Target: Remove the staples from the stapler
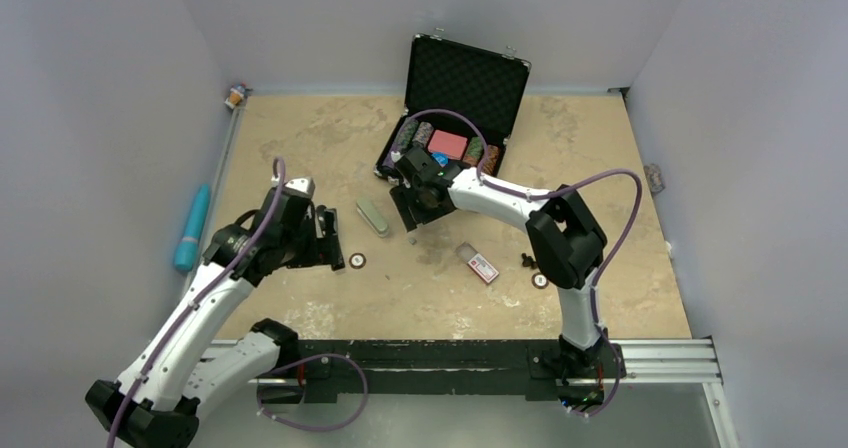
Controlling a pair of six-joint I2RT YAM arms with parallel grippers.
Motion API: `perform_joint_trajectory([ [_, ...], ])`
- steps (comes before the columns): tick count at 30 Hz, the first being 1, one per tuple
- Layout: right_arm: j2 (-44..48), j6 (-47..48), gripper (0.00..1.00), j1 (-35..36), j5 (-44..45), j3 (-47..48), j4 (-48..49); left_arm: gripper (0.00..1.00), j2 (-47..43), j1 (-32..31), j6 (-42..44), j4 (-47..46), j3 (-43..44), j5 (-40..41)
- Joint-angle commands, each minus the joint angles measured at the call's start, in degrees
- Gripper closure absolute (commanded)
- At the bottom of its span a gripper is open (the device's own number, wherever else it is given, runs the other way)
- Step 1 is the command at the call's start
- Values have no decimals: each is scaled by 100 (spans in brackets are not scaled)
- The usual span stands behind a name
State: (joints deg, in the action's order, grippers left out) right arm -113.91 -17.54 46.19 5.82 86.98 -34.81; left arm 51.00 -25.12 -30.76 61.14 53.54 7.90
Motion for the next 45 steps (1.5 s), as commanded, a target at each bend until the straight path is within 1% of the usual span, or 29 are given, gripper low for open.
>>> perform_joint_trajectory([
  [1, -113, -135, 32, 126, -141, 413, 18, 0, -654, 3, 114, -178, -95, 16],
  [4, -212, -184, 32, 196, -169, 457, 15, 0, -881, -1, 106, -168, -101, 247],
  [14, -384, -512, 33, 340, -205, 537, -46, 0, -975, 6, 130, -109, -30, 209],
  [23, -481, -531, 37, 399, -109, 528, -179, 0, -1049, 12, 141, -110, -25, 170],
  [33, -572, -525, 51, 407, -209, 375, -88, 0, -1031, 8, 143, -109, -16, 155],
  [45, -689, -467, 55, 407, -222, 172, 44, 0, -1005, 8, 159, -120, -14, 124],
])
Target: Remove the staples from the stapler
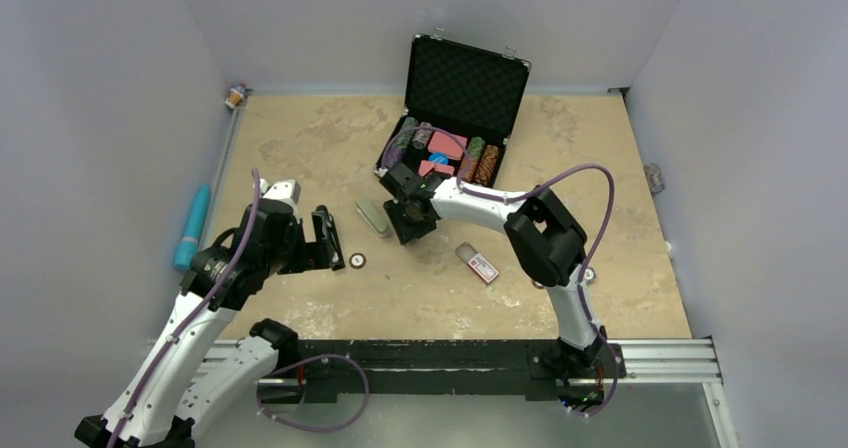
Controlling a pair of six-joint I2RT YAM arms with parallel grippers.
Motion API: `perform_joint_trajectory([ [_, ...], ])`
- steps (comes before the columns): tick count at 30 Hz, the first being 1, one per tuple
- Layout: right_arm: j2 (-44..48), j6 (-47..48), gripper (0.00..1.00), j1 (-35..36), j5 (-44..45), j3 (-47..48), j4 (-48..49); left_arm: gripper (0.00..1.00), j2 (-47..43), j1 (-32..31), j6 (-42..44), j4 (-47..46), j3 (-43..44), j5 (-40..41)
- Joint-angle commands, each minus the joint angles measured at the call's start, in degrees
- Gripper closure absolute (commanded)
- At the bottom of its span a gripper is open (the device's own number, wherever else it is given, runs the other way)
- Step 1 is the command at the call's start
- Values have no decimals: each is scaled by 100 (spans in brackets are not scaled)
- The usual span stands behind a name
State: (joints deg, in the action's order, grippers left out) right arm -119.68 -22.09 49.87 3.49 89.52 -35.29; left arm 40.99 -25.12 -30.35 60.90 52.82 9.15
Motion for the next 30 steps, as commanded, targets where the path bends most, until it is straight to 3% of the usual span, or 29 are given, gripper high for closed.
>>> perform_joint_trajectory([
  [1, -116, -11, 55, 34, 18, -92, 104, 0, -4, 8, 117, -96, 57, -1],
  [8, -107, -6, 61, 42, 2, -109, 89, 0, -4, 8, 117, -96, 55, 0],
  [30, -37, -112, 68, 144, 0, -235, -63, 0, 75, 12, 134, -114, 55, -53],
])
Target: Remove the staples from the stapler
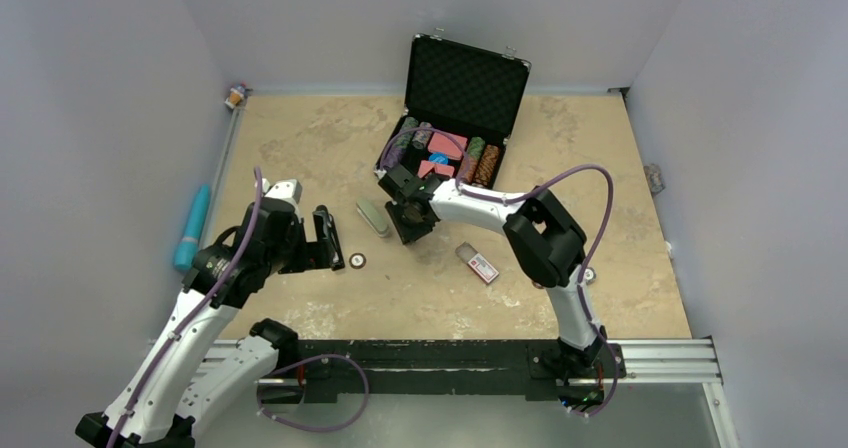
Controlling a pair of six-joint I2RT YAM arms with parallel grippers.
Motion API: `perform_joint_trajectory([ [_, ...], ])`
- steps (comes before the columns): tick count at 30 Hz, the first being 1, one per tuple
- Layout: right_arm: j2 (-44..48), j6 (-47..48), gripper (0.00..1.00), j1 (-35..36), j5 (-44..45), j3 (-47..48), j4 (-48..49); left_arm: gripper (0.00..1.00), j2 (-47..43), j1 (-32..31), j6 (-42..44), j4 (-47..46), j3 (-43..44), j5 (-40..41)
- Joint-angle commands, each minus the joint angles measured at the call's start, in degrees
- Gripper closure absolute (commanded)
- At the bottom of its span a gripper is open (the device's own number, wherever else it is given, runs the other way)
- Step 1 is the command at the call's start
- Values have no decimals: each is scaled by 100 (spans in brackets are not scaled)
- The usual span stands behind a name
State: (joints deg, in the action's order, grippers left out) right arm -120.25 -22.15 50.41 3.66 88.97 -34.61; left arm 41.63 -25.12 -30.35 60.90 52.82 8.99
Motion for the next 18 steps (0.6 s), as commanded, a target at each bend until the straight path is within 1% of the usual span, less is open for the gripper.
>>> perform_joint_trajectory([
  [1, 31, -109, 68, 89, -19, -199, -133, 0, 12, 13, 134, -114, 58, -38],
  [12, 87, -110, 68, 98, 47, -364, -100, 0, 38, 8, 135, -105, 57, -34],
  [15, 80, -108, 72, 101, 56, -412, -62, 0, 38, 8, 136, -105, 58, -29],
  [17, 66, -116, 73, 108, 48, -408, -63, 0, 39, 10, 134, -105, 58, -27],
  [18, 63, -114, 75, 109, 51, -411, -63, 0, 39, 10, 136, -101, 61, -22],
])
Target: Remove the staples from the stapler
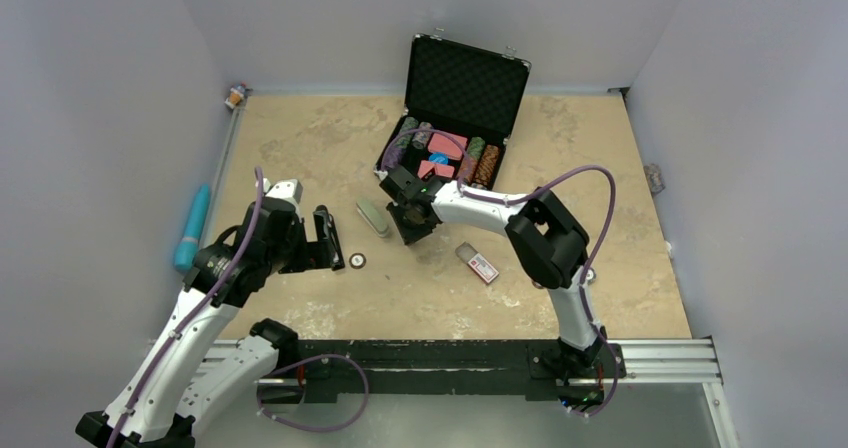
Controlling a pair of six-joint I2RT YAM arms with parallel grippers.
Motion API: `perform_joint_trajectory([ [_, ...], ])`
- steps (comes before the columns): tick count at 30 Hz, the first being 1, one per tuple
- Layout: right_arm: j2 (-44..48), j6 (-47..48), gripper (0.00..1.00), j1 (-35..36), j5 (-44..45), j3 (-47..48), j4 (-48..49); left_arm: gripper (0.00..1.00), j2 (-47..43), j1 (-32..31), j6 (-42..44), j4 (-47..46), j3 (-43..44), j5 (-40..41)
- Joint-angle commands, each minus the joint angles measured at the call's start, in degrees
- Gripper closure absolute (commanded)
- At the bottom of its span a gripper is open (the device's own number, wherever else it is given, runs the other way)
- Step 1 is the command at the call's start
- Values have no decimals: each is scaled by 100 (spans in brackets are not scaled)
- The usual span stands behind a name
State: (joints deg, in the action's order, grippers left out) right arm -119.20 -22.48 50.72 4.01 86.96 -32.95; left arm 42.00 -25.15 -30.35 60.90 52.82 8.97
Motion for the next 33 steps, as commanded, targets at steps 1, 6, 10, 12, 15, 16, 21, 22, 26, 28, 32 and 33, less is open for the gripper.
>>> perform_joint_trajectory([
  [1, -40, -81, 77, 78, 25, -212, -244, 0, 0, 10, 135, -103, 59, -19],
  [6, 16, -80, 80, 78, 57, -179, -292, 0, 10, 15, 134, -105, 53, -18],
  [10, 122, -96, 81, 77, -9, 35, -419, 0, 27, 12, 130, -105, 59, -18],
  [12, 173, -103, 81, 74, -116, 223, -519, 0, 33, 12, 134, -103, 53, -22],
  [15, 306, -115, 81, 77, -223, 575, -700, 0, 38, 15, 130, -101, 53, -19],
  [16, 360, -127, 81, 78, -227, 693, -760, 0, 41, 13, 126, -100, 54, -18],
  [21, 743, -147, 81, 71, -146, 1070, -1134, 0, 62, 17, 126, -104, 53, -23],
  [22, 856, -163, 81, 72, -120, 1065, -1181, 0, 69, 14, 126, -105, 54, -27],
  [26, 1438, -302, 81, 70, 4, 704, -1238, 0, 80, 16, 127, -105, 53, -33],
  [28, 1779, -431, 81, 65, 195, 328, -1134, 0, 85, 24, 127, -105, 46, -27],
  [32, 2299, -716, 81, 3, 369, -526, -938, 0, 73, 10, 100, -101, 37, -15],
  [33, 2406, -782, 81, 1, 399, -722, -915, 0, 65, 11, 99, -101, 40, -11],
])
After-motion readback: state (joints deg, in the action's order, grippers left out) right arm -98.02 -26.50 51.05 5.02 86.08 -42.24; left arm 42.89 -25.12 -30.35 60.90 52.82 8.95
